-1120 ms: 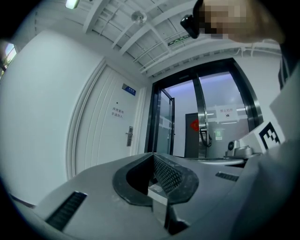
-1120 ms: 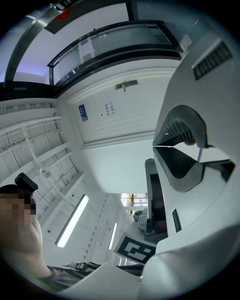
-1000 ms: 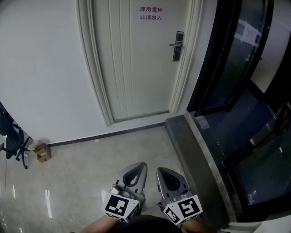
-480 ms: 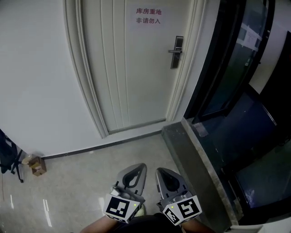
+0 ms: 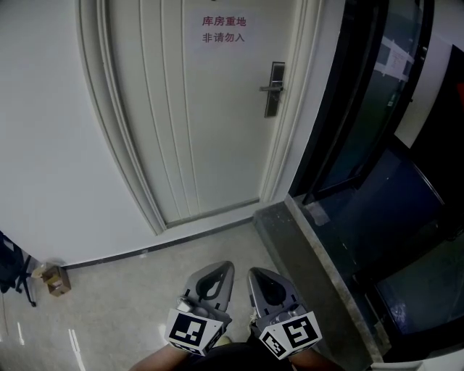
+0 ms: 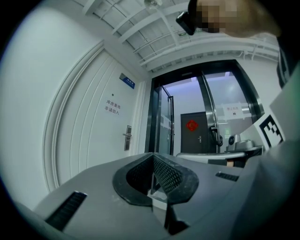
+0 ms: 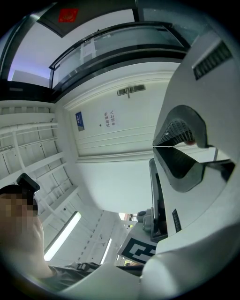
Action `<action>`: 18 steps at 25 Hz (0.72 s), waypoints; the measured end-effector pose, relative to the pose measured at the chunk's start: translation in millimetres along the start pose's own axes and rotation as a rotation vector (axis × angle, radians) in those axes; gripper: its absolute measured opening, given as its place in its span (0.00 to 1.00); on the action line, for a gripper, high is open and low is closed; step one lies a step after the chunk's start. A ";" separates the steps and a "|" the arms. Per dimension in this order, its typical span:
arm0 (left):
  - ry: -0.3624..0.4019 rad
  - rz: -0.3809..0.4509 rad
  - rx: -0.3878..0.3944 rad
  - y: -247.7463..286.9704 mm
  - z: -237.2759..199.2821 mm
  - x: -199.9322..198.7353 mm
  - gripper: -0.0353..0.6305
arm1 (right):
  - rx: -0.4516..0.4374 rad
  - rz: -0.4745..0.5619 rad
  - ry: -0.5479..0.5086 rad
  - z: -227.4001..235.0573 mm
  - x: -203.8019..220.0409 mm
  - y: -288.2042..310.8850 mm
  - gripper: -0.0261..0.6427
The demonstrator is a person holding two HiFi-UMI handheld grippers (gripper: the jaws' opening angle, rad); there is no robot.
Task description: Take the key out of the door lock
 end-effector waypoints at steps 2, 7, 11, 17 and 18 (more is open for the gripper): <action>0.006 0.002 -0.002 17.6 -3.4 -2.3 0.06 | -0.001 0.003 -0.004 14.8 -2.3 9.6 0.06; 0.016 0.000 -0.015 74.6 -11.0 -9.4 0.06 | -0.014 0.004 -0.011 65.6 -10.5 37.8 0.06; 0.009 -0.010 -0.029 125.7 -14.6 -19.0 0.06 | -0.027 -0.008 -0.005 113.6 -21.7 60.6 0.06; 0.005 -0.010 -0.064 205.2 -16.0 -34.8 0.06 | -0.066 -0.020 -0.007 189.6 -37.6 93.2 0.06; 0.002 -0.009 -0.071 218.1 -16.1 -37.1 0.06 | -0.072 -0.021 -0.009 202.1 -40.2 98.2 0.06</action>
Point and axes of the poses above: the fingertips, and each gripper's own axes: y forward along the fingers, z to its right, x out of its underside, the point moved 5 cm from there along -y, backward along the fingers, and after that the axes turned 9 degrees about -z, right-handed, at the moved point
